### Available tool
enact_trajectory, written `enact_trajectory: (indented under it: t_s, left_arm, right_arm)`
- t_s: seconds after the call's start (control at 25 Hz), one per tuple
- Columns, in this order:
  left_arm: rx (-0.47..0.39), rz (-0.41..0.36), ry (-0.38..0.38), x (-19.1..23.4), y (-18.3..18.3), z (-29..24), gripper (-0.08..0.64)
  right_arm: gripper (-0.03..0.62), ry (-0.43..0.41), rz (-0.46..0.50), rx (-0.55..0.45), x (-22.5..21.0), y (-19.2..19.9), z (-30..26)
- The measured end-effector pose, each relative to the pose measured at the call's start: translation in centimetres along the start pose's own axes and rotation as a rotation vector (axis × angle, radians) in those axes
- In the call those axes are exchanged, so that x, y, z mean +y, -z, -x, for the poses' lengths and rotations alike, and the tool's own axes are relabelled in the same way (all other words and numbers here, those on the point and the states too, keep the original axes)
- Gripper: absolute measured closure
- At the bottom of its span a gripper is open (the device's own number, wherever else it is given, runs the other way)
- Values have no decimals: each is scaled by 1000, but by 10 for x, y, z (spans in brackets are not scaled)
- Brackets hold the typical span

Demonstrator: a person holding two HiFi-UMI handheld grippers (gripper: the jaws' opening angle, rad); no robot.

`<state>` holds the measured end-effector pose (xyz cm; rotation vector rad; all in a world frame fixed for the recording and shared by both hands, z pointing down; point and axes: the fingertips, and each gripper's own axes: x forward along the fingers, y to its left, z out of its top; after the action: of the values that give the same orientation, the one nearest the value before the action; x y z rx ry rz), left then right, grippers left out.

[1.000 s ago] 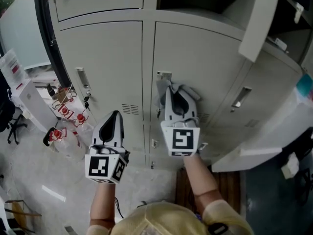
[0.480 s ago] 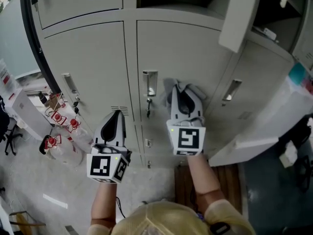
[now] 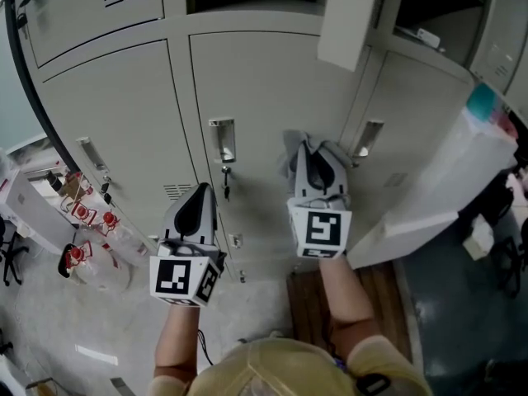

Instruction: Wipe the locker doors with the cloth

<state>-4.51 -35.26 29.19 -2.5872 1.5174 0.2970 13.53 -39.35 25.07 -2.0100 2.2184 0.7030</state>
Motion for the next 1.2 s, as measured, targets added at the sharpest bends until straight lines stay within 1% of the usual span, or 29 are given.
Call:
enact_trajectory:
  t_s: [0.28,0.44,0.56,0.88,1.04,1.2]
  left_arm:
    - [0,7,43,-14,2,-12,558]
    - [0,12,55,-18,3,-14,558]
    - [1,16,56,-18,5,-14,558]
    - [8,20,12,-3,8,-4,558]
    - [14,18,-24,10,10,6,558]
    - [25,17,-65,23,14,18,558]
  right_arm:
    - [588,68,3,32,-30,11,6]
    - [588,80,4,40,-36,12,10]
    - [588,75,-4,27,-34,6,15]
    - [588,13,-39,-10,-6,-14,26]
    - [588,-40,-62,-24,19,-18,28]
    - [588,-100,-67,-24,48,-13,27]
